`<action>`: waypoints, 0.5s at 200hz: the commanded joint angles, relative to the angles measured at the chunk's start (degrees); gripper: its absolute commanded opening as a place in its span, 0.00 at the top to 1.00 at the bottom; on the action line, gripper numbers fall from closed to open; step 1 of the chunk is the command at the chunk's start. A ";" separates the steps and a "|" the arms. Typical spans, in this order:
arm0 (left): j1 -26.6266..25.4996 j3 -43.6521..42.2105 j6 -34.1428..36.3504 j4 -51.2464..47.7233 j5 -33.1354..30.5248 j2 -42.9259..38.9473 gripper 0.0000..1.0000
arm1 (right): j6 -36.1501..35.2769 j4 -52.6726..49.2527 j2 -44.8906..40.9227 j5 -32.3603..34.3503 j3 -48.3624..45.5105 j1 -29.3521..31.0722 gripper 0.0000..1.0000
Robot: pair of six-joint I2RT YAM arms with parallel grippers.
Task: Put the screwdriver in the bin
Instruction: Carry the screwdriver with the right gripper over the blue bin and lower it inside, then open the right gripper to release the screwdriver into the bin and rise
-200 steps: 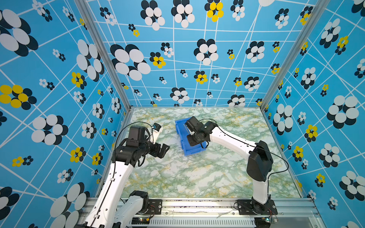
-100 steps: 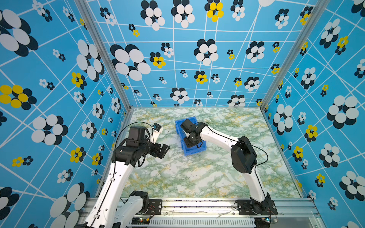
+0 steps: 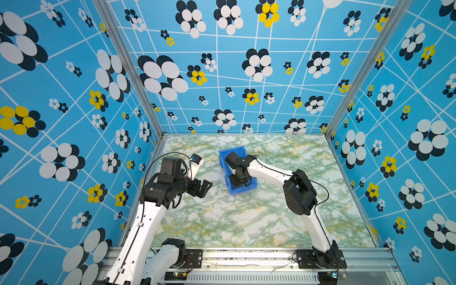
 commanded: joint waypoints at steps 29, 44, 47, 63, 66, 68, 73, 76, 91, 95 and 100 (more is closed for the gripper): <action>-0.24 0.00 0.60 -1.13 0.32 0.28 0.01 | 0.15 -0.43 0.05 -0.42 1.88 -0.04 0.73; -0.23 -0.01 0.57 -1.16 0.33 0.37 0.01 | -0.14 -0.91 -0.29 0.21 2.29 -0.03 0.71; -0.21 0.02 0.52 -1.14 0.31 0.39 0.01 | -0.20 -1.06 -0.35 0.34 2.37 -0.03 0.71; -0.21 0.02 0.60 -1.07 0.31 0.55 0.01 | -0.53 -1.81 -1.09 1.19 2.89 -0.03 0.70; -0.25 -0.02 0.61 -1.02 0.31 0.62 0.01 | -0.62 -1.96 -1.22 1.36 2.97 -0.05 0.70; -0.23 0.04 0.60 -0.95 0.31 0.67 0.01 | -0.63 -1.99 -1.33 1.51 2.98 -0.03 0.70; -0.25 0.02 0.51 -0.98 0.31 0.74 0.01 | -0.73 -2.31 -1.64 1.84 3.18 -0.04 0.70; -0.25 0.04 0.51 -0.98 0.31 0.83 0.01 | -0.84 -2.48 -1.86 2.03 3.20 -0.04 0.70; -0.25 -0.21 0.51 -0.26 -0.04 0.77 0.01 | -0.95 -3.40 -3.18 3.32 3.42 -0.03 0.69; -0.23 -0.40 0.43 0.19 -0.31 0.65 0.01 | -0.88 -3.71 -3.59 3.82 3.54 -0.03 0.69; -0.24 -0.62 0.33 0.63 -0.79 0.48 0.01 | -0.83 -3.96 -4.08 4.36 3.63 -0.02 0.69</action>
